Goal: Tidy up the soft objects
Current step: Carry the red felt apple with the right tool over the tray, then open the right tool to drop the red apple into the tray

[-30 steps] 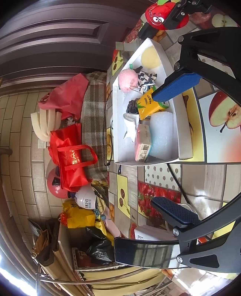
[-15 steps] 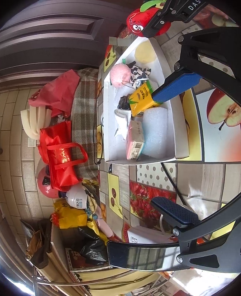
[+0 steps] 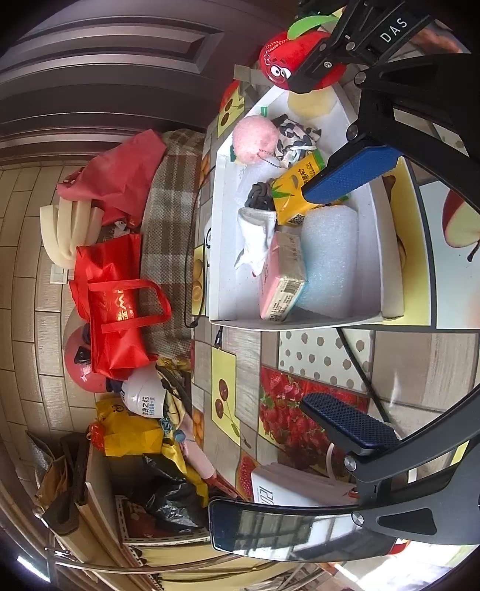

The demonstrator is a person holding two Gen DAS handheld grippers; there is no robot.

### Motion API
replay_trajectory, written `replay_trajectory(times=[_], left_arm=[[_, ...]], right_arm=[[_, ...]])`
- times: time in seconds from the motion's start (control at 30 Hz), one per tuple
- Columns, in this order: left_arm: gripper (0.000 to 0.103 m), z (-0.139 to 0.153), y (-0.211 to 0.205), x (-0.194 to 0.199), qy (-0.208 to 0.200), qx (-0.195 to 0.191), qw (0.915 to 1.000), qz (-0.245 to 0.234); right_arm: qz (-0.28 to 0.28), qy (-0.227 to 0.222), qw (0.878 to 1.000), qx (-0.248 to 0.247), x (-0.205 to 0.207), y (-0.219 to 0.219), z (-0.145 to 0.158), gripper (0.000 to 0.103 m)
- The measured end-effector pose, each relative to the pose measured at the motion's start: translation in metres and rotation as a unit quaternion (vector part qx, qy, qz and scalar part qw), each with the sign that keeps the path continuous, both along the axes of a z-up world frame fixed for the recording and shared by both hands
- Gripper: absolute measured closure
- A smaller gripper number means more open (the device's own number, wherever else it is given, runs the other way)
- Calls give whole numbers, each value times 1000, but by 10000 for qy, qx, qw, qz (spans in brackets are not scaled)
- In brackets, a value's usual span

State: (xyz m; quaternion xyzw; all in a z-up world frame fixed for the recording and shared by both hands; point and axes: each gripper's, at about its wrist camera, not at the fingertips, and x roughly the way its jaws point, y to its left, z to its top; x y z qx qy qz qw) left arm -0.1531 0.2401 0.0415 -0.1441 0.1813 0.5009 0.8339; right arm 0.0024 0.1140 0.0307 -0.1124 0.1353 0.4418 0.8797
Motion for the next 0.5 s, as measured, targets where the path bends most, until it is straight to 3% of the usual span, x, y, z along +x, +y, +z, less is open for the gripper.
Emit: replay_trajectory(times=[0.2, 0.5], left_arm=[[0, 5, 10, 5, 9, 296, 9995, 131], [0, 6, 37, 12, 64, 417, 9988, 256]], right_arm=[[21, 35, 10000, -26, 5, 14, 1, 39], [70, 109, 9998, -121, 16, 44, 1, 39]])
